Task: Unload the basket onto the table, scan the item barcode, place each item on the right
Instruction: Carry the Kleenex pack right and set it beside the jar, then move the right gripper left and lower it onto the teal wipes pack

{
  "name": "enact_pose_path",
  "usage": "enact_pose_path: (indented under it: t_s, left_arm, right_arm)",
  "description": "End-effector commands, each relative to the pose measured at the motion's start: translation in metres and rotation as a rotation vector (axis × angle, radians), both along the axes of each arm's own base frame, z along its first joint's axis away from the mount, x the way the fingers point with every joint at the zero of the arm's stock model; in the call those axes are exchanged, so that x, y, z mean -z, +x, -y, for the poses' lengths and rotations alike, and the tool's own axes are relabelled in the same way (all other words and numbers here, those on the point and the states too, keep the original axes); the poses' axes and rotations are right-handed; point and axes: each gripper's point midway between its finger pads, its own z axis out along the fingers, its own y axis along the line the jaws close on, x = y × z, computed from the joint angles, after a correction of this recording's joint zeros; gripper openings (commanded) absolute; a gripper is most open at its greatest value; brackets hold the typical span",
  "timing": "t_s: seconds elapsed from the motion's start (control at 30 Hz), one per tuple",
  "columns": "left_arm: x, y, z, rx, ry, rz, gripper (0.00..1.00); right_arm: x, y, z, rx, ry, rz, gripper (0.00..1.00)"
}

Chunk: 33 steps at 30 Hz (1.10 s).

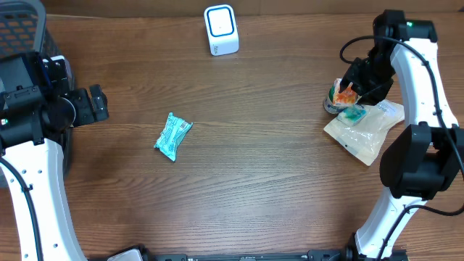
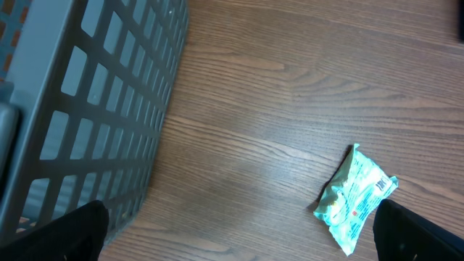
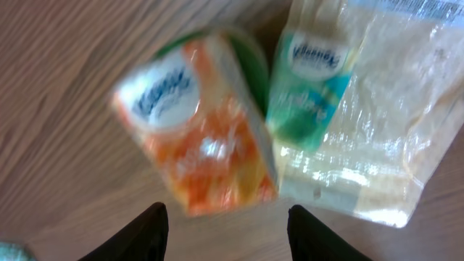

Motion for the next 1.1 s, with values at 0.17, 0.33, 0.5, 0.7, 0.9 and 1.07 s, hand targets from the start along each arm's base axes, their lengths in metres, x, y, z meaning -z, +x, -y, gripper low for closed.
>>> enact_pose_path:
  t_s: [0.17, 0.33, 0.5, 0.7, 0.9, 1.07]
  left_arm:
    - [-0.001, 0.003, 0.003, 0.020, 0.001, 0.006, 0.99]
    - [-0.001, 0.003, 0.003, 0.020, 0.001, 0.006, 1.00]
    - [-0.001, 0.003, 0.003, 0.020, 0.001, 0.006, 1.00]
    - [-0.001, 0.003, 0.003, 0.020, 0.001, 0.006, 1.00]
    - [-0.002, 0.003, 0.003, 0.020, 0.001, 0.006, 1.00]
    - [-0.001, 0.003, 0.003, 0.020, 0.001, 0.006, 1.00]
  right_arm:
    - [-0.089, 0.033, -0.059, -0.242, 0.215, 0.292, 0.54]
    - [-0.094, 0.032, -0.121, -0.417, 0.308, 0.338, 0.59]
    - [-0.079, 0.027, -0.186, -0.543, 0.334, 0.344, 0.69]
    - [-0.041, 0.010, -0.269, -0.614, 0.383, 0.327, 0.69]
    - [-0.005, -0.014, -0.337, -0.643, 0.439, 0.335, 0.64]
    - [0.010, -0.023, -0.399, -0.774, 0.470, 0.515, 0.72]
